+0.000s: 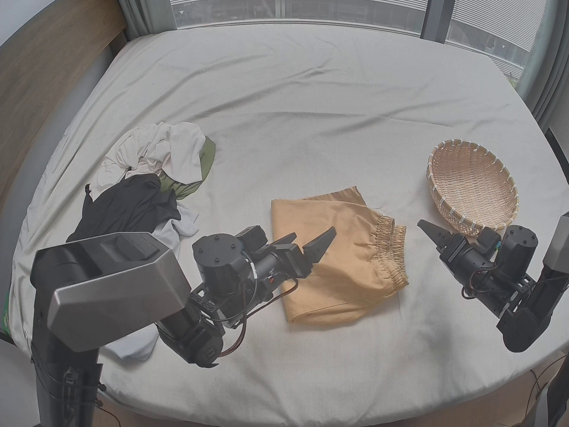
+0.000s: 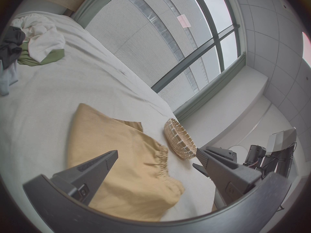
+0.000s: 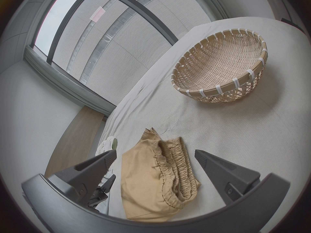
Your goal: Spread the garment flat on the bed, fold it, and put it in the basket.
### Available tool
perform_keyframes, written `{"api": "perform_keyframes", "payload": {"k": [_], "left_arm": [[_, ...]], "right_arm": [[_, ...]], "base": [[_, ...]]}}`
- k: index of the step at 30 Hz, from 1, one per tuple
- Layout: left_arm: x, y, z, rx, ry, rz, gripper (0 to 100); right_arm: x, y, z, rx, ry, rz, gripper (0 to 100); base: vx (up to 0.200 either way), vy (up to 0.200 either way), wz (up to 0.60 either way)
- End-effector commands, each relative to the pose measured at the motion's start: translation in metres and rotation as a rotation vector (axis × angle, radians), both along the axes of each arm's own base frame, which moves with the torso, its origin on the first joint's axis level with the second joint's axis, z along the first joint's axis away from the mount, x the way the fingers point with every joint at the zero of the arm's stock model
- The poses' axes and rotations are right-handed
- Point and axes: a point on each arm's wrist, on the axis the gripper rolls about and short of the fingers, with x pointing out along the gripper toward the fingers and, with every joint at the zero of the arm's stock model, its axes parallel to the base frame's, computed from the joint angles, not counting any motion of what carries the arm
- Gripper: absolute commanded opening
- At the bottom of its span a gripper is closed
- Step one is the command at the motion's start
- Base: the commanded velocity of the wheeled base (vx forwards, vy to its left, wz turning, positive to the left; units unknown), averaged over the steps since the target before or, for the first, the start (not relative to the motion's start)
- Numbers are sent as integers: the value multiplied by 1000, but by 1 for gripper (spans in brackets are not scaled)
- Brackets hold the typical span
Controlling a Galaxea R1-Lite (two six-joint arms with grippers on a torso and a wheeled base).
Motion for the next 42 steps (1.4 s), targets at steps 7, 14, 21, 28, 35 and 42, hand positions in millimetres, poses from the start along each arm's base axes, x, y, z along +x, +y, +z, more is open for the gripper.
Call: {"api": "perform_keyframes", "payload": {"k": [7,14,21,28,35,42], "left_arm": [[-44,44,49,5,-6,26,100],[-65,73,56,22,16,59,100],[-75,126,48,75,65,154,100],[-91,151,43,96,124,154,100],[-99,156,37,114,157,160,100],[-104,158,36,119,170,162,100]], "right_arm": [[-1,4,-8,15,37,15,100],[-4,11,-15,9,68,40,100],[-4,16,-34,-11,136,57,100],[-4,21,-44,-21,170,75,100],[-1,26,-59,-35,214,88,100],[6,32,-72,-42,240,109,100]], "base": [[0,0,0],[0,0,0],[0,0,0],[0,0,0],[0,0,0],[0,0,0]]}}
